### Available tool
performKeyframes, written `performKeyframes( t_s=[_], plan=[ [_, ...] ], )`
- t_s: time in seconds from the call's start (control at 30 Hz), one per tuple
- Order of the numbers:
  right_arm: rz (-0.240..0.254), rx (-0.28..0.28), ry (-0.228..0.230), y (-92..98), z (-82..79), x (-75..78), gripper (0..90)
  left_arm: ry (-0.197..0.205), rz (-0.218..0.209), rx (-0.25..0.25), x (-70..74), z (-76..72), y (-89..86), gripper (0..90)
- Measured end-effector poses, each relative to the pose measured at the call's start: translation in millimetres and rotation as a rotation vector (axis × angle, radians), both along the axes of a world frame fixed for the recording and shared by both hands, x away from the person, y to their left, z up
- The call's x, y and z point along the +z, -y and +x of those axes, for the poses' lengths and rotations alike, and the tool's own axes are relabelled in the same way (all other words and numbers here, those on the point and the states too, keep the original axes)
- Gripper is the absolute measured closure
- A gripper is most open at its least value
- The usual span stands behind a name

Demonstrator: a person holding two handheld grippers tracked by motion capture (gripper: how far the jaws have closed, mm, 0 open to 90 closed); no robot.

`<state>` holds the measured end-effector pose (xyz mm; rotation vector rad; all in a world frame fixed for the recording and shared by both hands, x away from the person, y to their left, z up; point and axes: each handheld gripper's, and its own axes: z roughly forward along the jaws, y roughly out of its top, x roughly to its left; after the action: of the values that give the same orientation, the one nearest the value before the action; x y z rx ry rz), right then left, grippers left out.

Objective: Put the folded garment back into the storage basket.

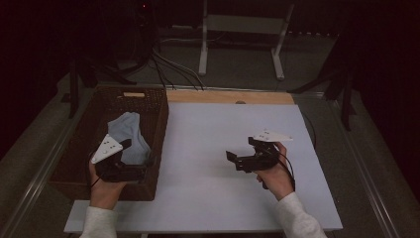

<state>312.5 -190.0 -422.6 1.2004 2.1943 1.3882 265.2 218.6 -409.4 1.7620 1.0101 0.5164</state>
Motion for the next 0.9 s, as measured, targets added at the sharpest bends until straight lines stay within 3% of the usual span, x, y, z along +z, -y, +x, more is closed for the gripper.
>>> performKeyframes(
  t_s=[0.2, 0.53, 0.9],
  plan=[
    [0.025, -0.022, 0.004, 17.0, -7.8, -5.0, 0.1, 0.004, -0.011, 0.005, -0.7, -0.6, -2.7, 0.1],
    [-0.006, -0.073, 0.054, 42.5, -25.1, -11.3, 0.1, 0.004, -0.004, 0.002, -0.9, -2.6, -1.2, 0.1],
    [0.053, -0.137, 0.076, 72.6, -41.4, -19.2, 0.1, 0.035, 0.0, 0.011, -2.0, -7.4, -4.6, 0.1]
  ],
)
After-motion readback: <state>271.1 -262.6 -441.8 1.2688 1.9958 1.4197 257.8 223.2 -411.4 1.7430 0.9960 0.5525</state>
